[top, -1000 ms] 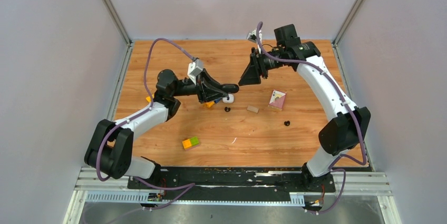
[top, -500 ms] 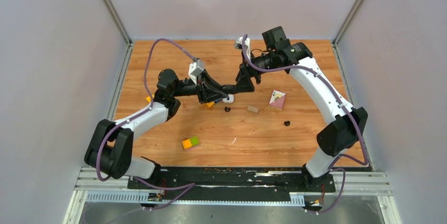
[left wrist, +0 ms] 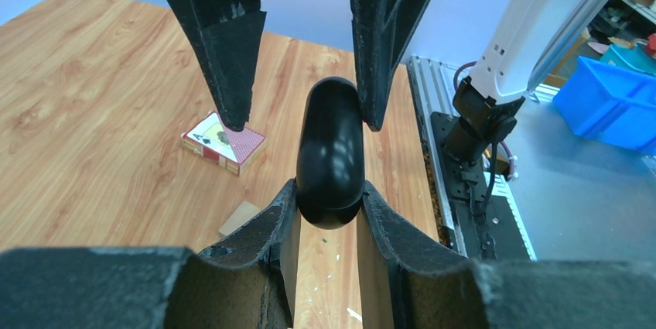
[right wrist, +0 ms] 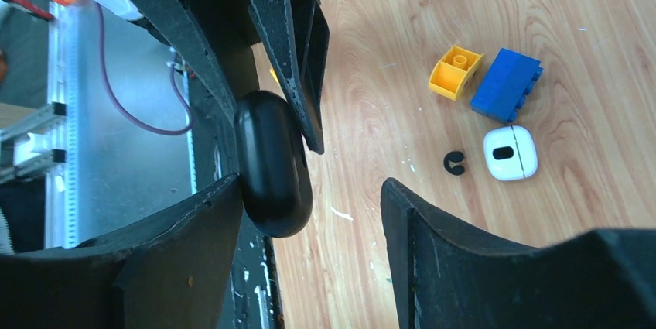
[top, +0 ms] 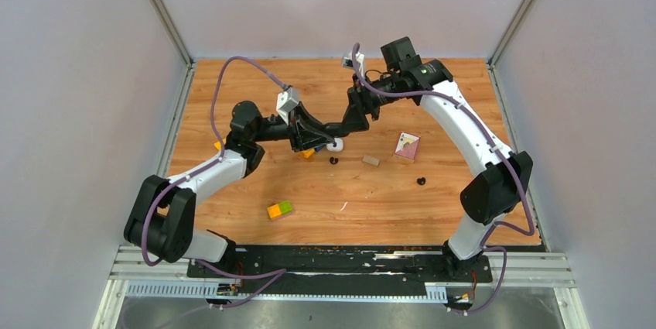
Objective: Insert the wireless bluetooth earbuds into the charging case
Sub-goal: Open the charging case to the charging case.
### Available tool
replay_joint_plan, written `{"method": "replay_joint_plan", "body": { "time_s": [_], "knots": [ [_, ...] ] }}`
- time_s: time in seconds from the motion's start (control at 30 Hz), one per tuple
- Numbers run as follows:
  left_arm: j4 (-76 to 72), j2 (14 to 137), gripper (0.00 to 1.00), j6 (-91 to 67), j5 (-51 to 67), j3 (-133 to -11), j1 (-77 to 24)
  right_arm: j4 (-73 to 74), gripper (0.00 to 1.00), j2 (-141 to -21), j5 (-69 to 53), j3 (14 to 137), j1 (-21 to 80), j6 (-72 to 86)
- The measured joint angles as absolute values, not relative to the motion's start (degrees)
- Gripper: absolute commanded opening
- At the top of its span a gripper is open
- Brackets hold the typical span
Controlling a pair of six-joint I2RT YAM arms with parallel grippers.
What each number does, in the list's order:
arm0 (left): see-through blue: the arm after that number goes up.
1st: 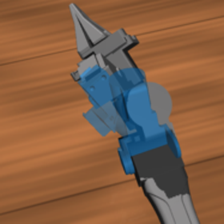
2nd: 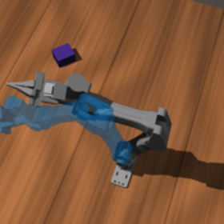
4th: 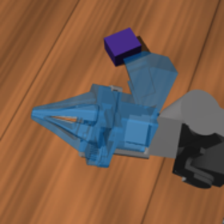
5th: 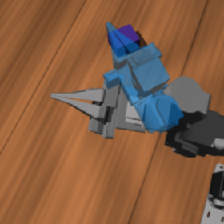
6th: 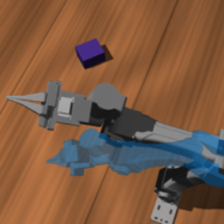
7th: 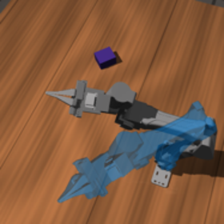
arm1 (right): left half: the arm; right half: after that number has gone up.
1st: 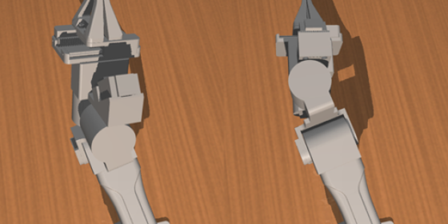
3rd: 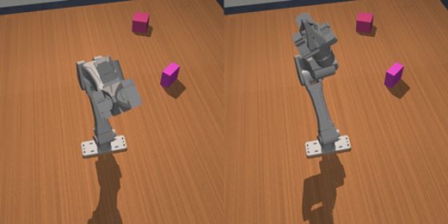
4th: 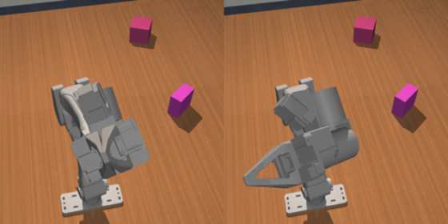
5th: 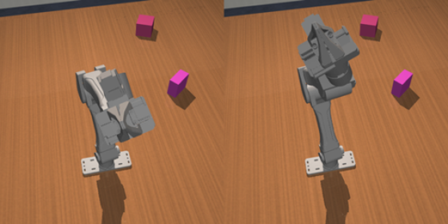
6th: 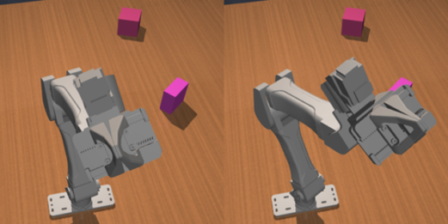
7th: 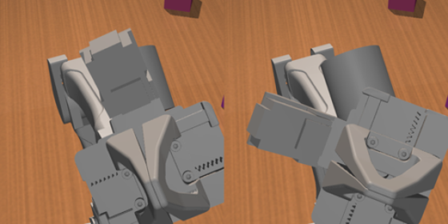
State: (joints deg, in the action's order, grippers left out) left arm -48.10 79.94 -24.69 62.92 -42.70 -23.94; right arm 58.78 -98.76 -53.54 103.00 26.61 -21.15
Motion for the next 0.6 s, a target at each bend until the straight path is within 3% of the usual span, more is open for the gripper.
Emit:
{"method": "replay_joint_plan", "body": {
  "time_s": [0.6],
  "knots": [
    [-47.1, 80.3, 0.0, -23.9, 64.4, -43.0, -24.3, 53.8, 0.64, -100.2, -56.8, 104.4, 24.5, -14.2]
  ]
}}
